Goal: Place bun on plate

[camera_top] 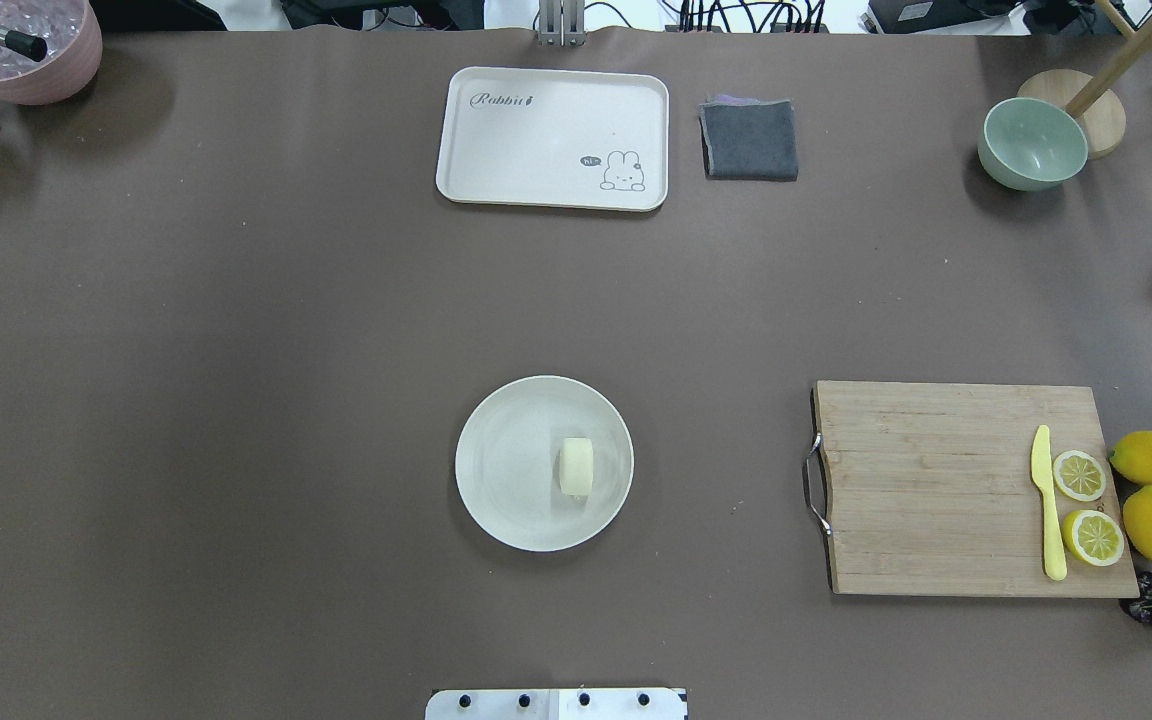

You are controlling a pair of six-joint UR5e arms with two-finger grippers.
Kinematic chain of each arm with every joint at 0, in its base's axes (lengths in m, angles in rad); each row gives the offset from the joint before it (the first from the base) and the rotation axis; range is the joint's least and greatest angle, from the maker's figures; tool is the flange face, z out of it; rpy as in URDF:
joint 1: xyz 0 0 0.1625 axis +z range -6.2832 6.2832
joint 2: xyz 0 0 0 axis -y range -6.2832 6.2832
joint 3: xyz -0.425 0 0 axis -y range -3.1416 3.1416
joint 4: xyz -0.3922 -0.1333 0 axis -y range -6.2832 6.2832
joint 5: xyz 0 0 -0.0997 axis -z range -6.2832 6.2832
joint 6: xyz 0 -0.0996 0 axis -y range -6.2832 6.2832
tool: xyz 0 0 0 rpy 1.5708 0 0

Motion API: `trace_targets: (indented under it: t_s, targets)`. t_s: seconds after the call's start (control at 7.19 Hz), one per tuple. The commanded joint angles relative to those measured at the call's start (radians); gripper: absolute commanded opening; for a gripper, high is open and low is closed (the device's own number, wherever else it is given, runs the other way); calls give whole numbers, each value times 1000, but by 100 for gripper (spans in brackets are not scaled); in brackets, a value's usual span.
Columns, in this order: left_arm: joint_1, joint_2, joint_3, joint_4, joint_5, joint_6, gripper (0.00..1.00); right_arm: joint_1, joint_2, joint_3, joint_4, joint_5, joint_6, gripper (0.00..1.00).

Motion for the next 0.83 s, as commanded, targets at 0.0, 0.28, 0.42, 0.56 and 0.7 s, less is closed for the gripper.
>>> trace_targets:
  t_s: [0.0, 0.28, 0.42, 0.56, 0.7]
  targets:
    - [-7, 15, 7, -88, 1, -100, 98, -18, 5, 22, -1, -3, -7, 100]
    - [-2, 40, 12, -84, 2, -200, 98, -26, -9, 49, -1, -9, -7, 100]
    - [21, 0, 43, -82, 2, -299, 98, -24, -15, 43, -1, -11, -7, 100]
    - [79, -6, 68, -93, 2, -317, 98, -24, -24, 51, -3, -12, -4, 100]
    - [96, -8, 71, -96, 4, -316, 98, -24, -30, 47, -1, -12, -6, 100]
